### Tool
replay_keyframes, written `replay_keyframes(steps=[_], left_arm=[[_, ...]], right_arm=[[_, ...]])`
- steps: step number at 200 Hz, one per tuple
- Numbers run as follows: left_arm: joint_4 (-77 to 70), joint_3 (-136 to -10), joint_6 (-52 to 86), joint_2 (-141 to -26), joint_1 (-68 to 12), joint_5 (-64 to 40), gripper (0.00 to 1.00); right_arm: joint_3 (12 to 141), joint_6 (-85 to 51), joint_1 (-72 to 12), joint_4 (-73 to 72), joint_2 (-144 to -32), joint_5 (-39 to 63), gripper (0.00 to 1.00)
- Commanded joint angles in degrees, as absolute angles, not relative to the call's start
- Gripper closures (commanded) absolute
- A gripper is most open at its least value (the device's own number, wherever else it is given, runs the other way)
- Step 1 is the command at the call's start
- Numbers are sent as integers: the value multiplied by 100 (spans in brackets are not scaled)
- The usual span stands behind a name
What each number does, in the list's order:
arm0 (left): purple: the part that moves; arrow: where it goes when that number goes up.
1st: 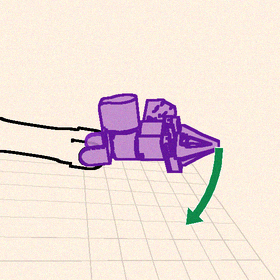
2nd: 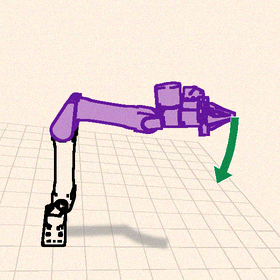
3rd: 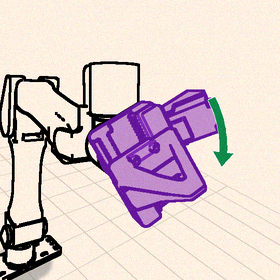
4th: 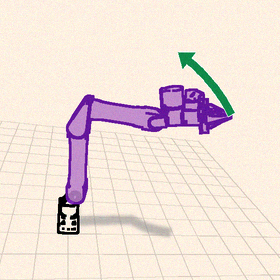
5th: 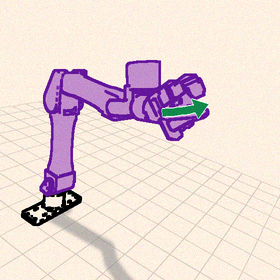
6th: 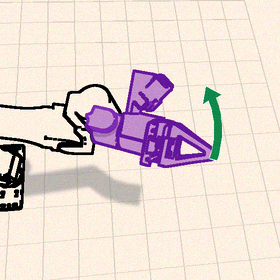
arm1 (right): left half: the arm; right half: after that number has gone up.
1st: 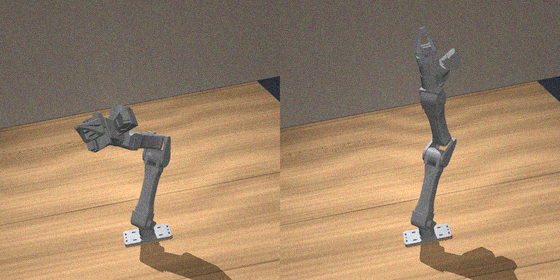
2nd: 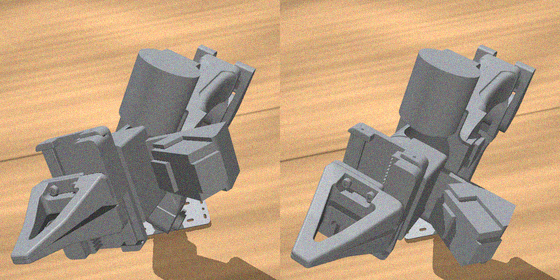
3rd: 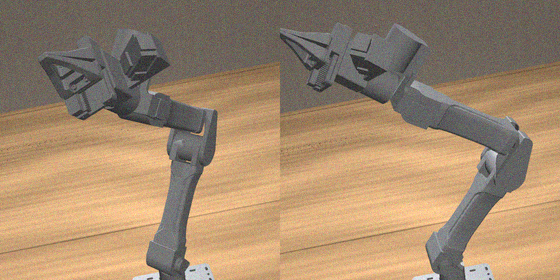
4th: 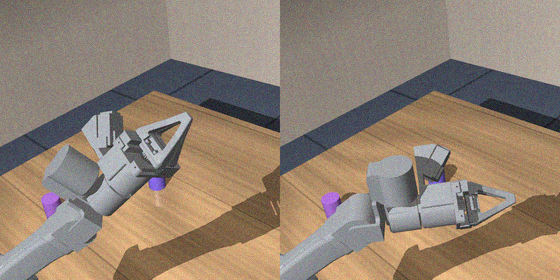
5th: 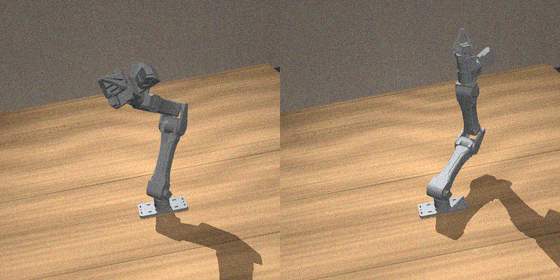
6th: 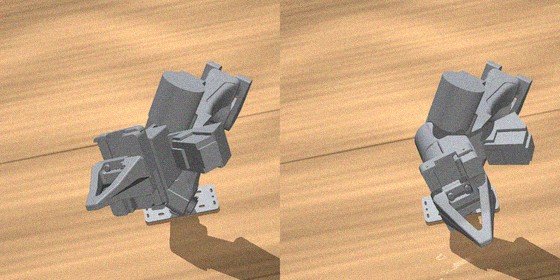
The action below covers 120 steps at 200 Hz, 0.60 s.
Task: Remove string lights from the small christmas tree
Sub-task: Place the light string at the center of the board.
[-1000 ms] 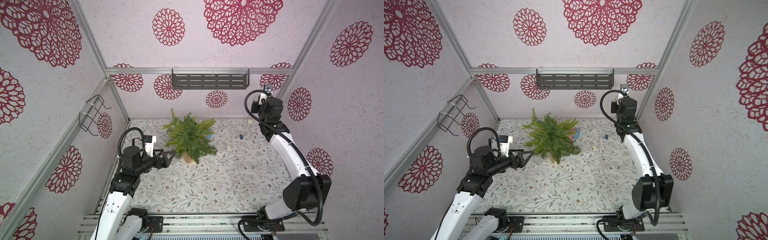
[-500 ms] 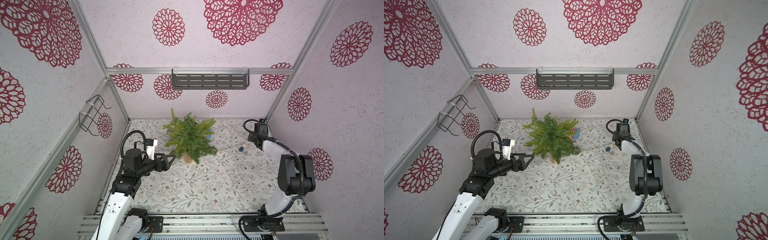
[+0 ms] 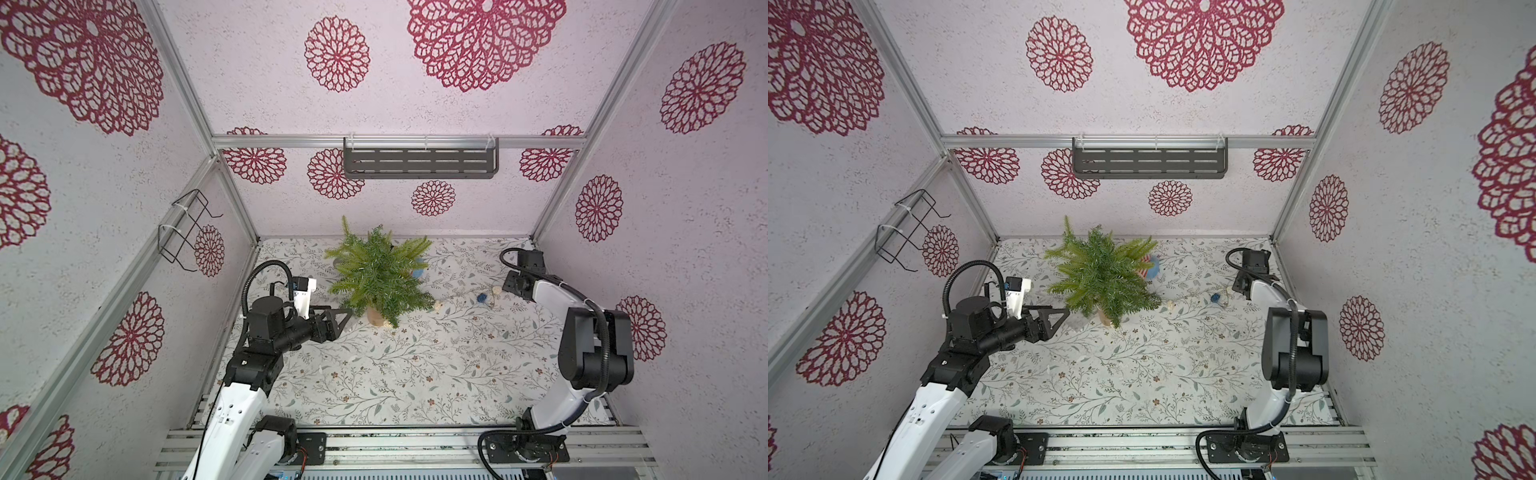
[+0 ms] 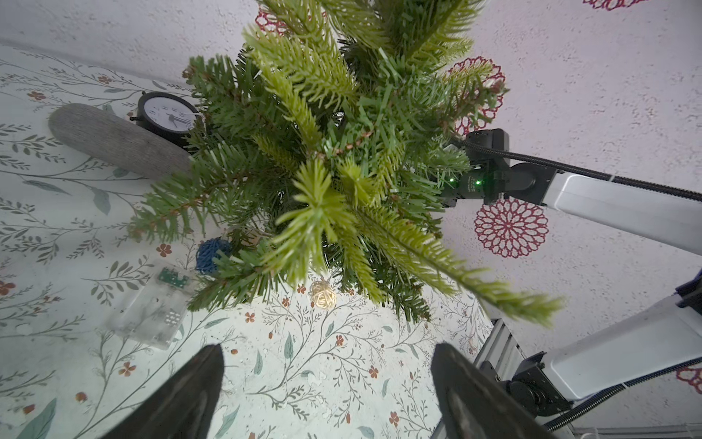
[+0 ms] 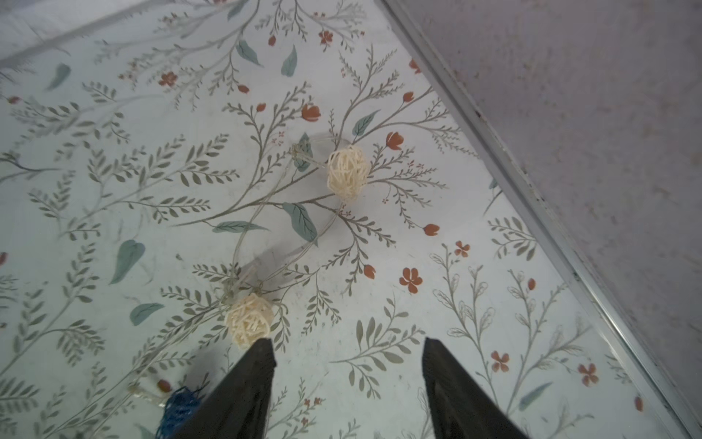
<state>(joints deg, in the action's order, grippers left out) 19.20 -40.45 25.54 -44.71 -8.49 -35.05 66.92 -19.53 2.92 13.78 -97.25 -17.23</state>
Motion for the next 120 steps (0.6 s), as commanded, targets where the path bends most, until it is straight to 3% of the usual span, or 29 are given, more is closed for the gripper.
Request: replay_keyframes(steps=[1, 22, 45, 82, 120], left_arm=[[1756, -4069, 2531, -4465, -885, -3635, 10], [1749, -4096, 2564, -4439, -888, -3680, 10], [1697, -4071, 2634, -4391, -888, -3743, 10], [1620, -3930, 2897, -4209, -914, -3833, 12], [1606, -3747, 2967, -4022, -940, -3807, 12]], right_arm=[[6854, -1951, 316, 1776, -8796, -1925, 28], [6809, -2126, 308, 2027, -8148, -1517, 25], [6179, -2613, 221, 1638, -7345, -294, 23], [4750, -4740, -325, 384, -6816, 1703, 24], [3950, -6996, -1017, -1485, -7332, 1948, 15]])
